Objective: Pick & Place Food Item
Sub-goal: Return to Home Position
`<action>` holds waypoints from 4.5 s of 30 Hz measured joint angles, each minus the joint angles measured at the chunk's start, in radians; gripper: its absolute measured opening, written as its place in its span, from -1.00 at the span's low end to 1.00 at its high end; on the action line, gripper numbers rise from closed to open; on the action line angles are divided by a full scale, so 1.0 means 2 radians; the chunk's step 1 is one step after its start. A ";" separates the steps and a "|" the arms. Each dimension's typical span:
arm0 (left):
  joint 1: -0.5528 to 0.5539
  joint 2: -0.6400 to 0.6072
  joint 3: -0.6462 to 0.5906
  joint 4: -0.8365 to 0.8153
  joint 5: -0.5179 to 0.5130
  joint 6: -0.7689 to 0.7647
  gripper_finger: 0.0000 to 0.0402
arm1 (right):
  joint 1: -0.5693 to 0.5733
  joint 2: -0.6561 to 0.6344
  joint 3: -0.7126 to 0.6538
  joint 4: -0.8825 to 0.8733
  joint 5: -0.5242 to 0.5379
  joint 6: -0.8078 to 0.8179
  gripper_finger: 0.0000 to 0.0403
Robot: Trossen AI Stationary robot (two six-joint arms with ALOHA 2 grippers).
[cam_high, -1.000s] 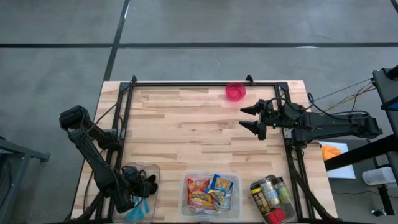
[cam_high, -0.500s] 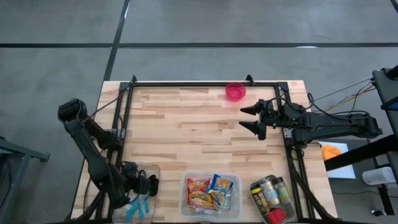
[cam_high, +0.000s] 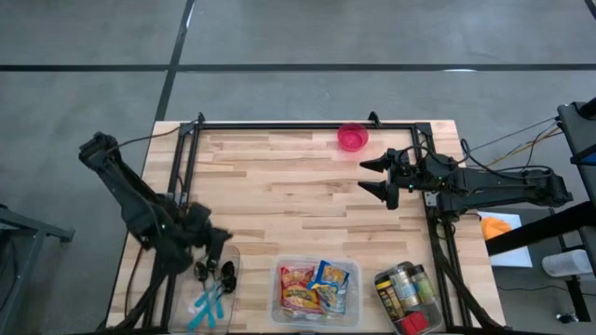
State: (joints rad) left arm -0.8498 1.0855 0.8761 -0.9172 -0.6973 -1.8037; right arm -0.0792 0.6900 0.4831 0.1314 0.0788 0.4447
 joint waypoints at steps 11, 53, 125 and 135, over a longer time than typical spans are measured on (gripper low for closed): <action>0.229 -0.066 0.000 0.154 0.014 0.430 -0.76 | 0.000 0.000 0.000 0.000 0.000 0.000 0.89; 0.445 -0.543 -0.308 0.417 0.259 0.855 -1.00 | 0.000 0.000 0.000 0.000 0.000 0.000 0.89; 0.444 -0.505 -0.414 0.410 0.306 0.925 -1.00 | 0.000 -0.014 -0.056 0.043 0.074 -0.061 0.89; 0.444 -0.505 -0.414 0.410 0.306 0.925 -1.00 | 0.000 -0.178 -0.153 0.049 0.075 -0.053 0.89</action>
State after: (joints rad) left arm 0.0387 0.0757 0.0471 -0.0978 -0.0845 0.0463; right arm -0.0795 0.3348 0.1763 0.2297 0.2286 0.3377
